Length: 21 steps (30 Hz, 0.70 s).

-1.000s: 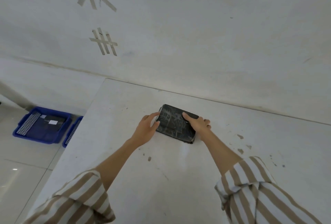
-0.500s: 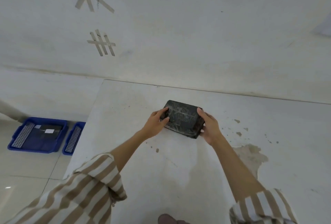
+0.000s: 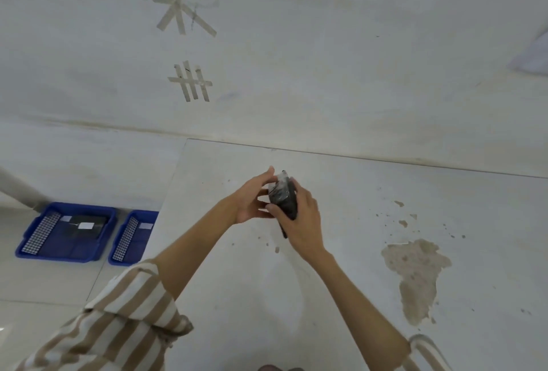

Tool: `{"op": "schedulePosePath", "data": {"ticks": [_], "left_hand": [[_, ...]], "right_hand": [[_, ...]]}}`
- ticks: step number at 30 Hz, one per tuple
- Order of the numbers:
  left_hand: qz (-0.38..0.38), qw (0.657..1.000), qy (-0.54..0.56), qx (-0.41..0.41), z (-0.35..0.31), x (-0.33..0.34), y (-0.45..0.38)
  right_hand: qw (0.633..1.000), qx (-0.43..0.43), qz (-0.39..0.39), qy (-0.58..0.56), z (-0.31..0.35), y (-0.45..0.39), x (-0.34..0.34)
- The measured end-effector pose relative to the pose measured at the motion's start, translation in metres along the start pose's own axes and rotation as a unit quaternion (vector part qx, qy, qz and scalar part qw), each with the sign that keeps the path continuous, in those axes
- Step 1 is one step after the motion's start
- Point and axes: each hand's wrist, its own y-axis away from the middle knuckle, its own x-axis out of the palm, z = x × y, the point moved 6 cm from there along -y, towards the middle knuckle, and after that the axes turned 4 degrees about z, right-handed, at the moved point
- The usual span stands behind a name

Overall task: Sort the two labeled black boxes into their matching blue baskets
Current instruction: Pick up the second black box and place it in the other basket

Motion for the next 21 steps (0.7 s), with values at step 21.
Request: {"op": "schedulePosePath", "data": {"ticks": [21], "left_hand": [[0.134, 0.939, -0.314, -0.044, 0.009, -0.014, -0.009]], "right_hand": [[0.933, 0.209, 0.196, -0.219, -0.085, -0.018, -0.007]]}}
